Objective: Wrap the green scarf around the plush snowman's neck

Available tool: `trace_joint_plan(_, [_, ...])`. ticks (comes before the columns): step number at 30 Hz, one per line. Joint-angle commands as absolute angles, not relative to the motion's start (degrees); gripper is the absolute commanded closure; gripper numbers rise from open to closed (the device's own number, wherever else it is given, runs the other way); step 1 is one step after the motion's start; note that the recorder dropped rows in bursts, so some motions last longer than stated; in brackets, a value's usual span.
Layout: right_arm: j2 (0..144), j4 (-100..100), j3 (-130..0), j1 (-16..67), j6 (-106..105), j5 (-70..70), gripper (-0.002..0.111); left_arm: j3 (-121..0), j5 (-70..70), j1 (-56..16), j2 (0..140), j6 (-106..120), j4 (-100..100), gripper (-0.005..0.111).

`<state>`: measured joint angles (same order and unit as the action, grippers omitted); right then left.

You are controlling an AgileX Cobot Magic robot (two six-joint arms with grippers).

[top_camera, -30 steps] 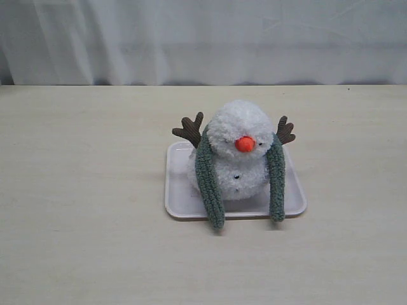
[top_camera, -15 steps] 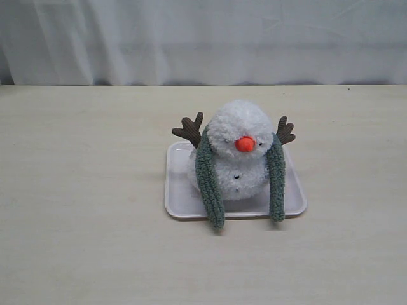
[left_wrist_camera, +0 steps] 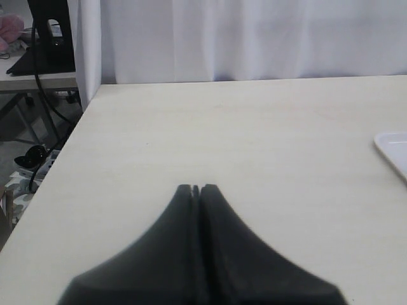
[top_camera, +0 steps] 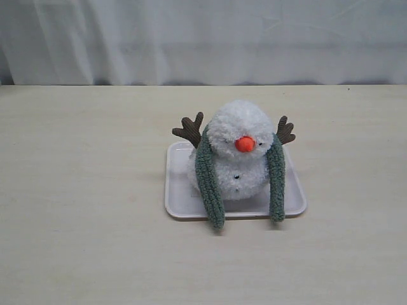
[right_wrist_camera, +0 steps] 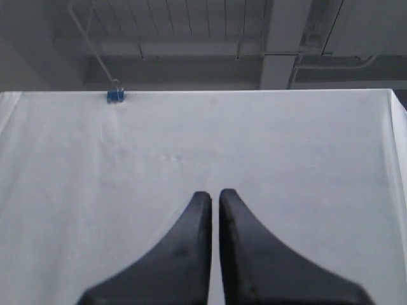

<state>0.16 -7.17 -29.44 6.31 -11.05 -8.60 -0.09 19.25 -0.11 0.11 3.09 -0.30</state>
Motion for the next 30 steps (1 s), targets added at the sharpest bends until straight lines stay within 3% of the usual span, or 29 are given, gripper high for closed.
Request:
trace_joint_plan(1, [0.00, -8.72, -29.27, 6.16, -11.17, -10.25, 0.104, 0.00, 18.50, -0.40, 0.00, 3.15, -0.59, 0.107])
trace_joint_plan(30, [0.00, 6.86, -10.84, 6.04, -11.17, -7.45, 0.104, 0.00, 18.50, -0.40, 0.00, 3.15, -0.59, 0.107])
